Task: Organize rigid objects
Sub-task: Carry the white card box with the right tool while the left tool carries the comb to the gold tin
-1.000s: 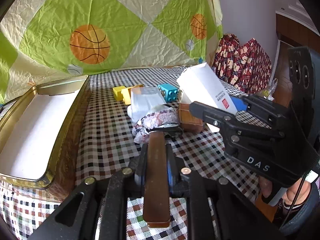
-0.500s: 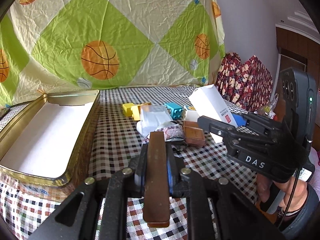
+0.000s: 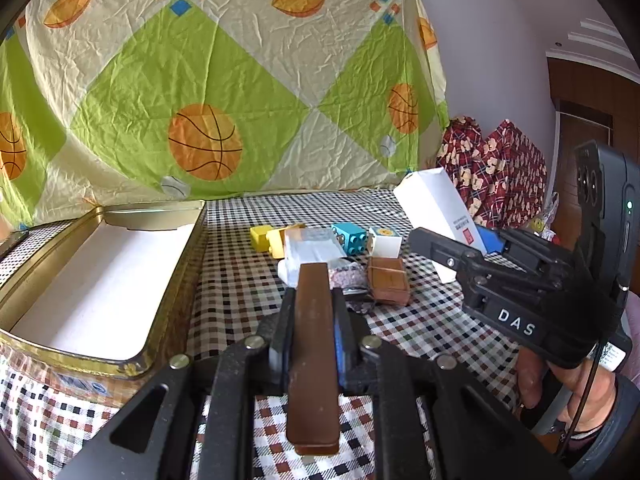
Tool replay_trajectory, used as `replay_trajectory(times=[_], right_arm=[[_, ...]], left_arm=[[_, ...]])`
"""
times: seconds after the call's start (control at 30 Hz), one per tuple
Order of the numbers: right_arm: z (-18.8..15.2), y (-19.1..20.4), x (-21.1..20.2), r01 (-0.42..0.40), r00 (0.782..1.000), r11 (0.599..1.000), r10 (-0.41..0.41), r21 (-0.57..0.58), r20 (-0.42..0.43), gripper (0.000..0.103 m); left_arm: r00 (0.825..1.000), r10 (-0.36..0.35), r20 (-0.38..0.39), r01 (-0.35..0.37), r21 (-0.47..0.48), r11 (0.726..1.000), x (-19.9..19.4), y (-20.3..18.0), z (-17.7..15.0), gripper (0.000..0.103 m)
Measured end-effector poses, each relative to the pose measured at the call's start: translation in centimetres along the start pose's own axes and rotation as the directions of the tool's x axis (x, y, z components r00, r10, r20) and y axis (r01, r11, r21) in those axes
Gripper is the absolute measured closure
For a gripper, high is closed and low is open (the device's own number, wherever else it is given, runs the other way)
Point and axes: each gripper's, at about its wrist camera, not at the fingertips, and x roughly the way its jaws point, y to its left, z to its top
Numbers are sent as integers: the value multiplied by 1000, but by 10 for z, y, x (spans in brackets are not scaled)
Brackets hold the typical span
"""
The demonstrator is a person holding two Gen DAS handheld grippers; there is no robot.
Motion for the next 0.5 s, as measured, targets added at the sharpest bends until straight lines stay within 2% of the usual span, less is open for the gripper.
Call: replay_trajectory(times=[0.23, 0.5], right_arm=[[1, 0, -7, 33, 998, 999, -34, 15, 46, 60], [1, 0, -13, 78, 994, 995, -82, 60, 78, 60]], left_arm=[[999, 10, 48, -11, 23, 1000, -9, -2, -2, 89], [997, 28, 72, -28, 3, 1000, -15, 10, -3, 89]])
